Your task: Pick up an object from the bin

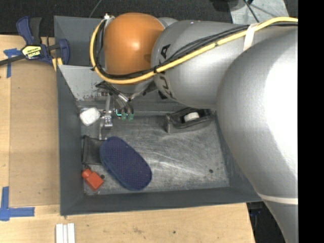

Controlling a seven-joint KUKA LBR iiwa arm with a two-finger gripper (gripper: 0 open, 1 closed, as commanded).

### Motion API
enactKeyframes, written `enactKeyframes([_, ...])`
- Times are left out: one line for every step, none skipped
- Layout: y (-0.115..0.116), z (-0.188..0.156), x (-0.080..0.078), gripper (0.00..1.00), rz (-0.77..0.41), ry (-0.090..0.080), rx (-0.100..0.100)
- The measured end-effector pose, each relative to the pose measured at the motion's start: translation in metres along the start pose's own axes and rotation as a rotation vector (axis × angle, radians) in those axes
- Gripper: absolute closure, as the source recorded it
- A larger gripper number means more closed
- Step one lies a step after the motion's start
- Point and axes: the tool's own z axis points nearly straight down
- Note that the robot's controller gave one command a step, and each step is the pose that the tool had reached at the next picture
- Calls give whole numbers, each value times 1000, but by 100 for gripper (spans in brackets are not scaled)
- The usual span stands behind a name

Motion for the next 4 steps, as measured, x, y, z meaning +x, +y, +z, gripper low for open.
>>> enactKeyframes([9,74,20,0,87,-18,-7])
enactKeyframes([-19,90,61,0,334,-16,-10])
enactKeyframes([12,51,26,0,374,-13,-8])
enactKeyframes([7,93,28,0,376,-8,-4])
